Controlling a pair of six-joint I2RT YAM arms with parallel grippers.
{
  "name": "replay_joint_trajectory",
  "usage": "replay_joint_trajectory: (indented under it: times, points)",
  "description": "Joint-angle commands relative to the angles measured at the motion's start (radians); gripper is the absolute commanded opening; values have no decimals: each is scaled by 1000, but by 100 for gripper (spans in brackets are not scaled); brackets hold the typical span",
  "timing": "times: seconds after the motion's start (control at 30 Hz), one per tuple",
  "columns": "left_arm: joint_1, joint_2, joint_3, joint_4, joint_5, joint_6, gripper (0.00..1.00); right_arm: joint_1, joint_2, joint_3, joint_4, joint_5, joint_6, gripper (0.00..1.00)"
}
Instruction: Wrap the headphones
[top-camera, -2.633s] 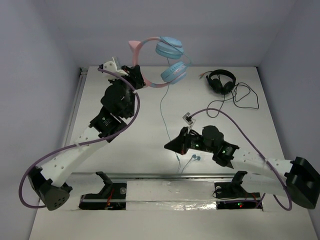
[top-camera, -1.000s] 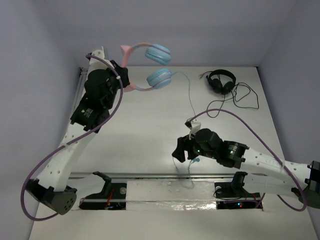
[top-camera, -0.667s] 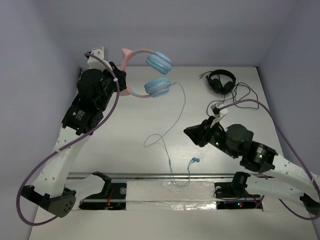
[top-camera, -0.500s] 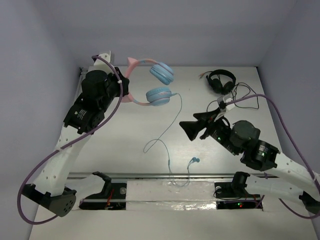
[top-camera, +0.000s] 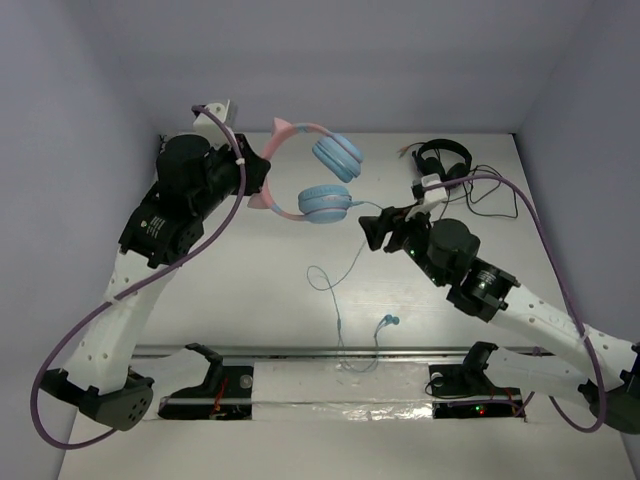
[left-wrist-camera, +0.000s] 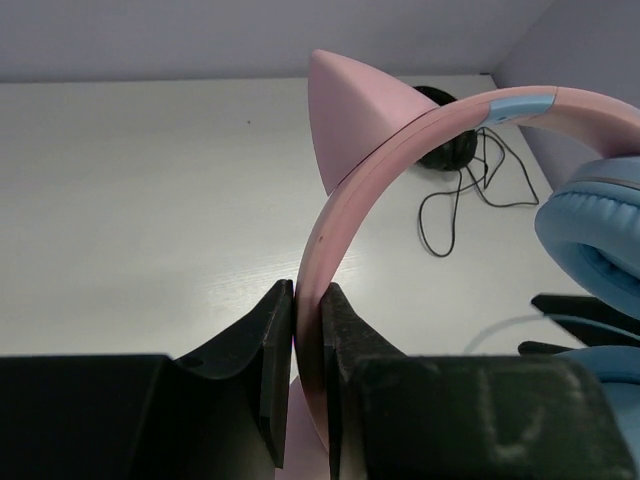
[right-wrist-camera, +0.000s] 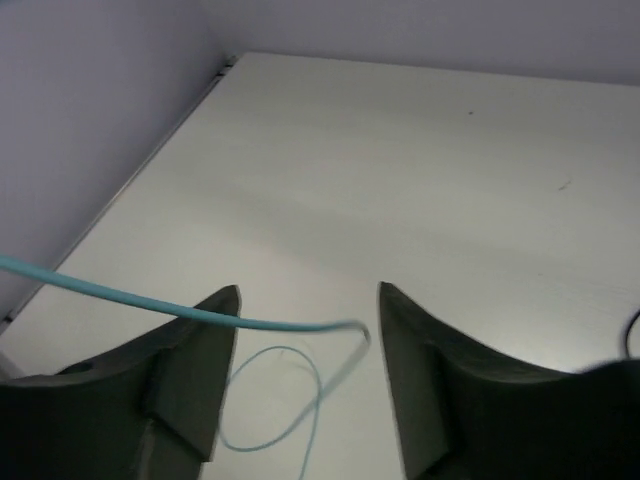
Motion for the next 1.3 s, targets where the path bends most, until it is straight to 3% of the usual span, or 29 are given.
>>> replay_joint_trajectory:
  times: [0.0,0.1,0.2,0.27,0.3,0.4,0.57,0.77,0.93,1.1,1.13,1.27]
  points:
    - [3,-4,103,82,2,-5,0,-5,-25,-15,99,-125,1,59]
    - [12,33,129,85,8,0,0,-5,-41,-25,50,-219,25,25]
    - [12,61,152,85,17,6,0,-5,-116,-107,94,-216,64,18]
    - [12,66,151,85,32,6,0,-14,-143,-130,99,-172,81,26]
    - [12,67,149,84,36,8,0,-14,-151,-134,78,-156,84,47]
    - [12,61,148,75,65,11,0,-14,-142,-135,76,-124,78,79]
    - [12,50,149,73,95,6,0,-40,-62,-108,140,-139,32,80]
    - [41,59,198,84,160,-15,0,-100,-35,-135,250,-205,19,70]
    - [70,85,234,117,235,-46,0,-100,-27,-183,364,-291,51,46]
    - [147,125,246,167,371,-115,0,-100,-27,-276,488,-351,116,30]
    - [158,128,250,170,364,-118,0,-100,-32,-285,484,-375,128,18]
    - [195,119,214,180,283,-106,0,-100,-105,-243,323,-389,133,8]
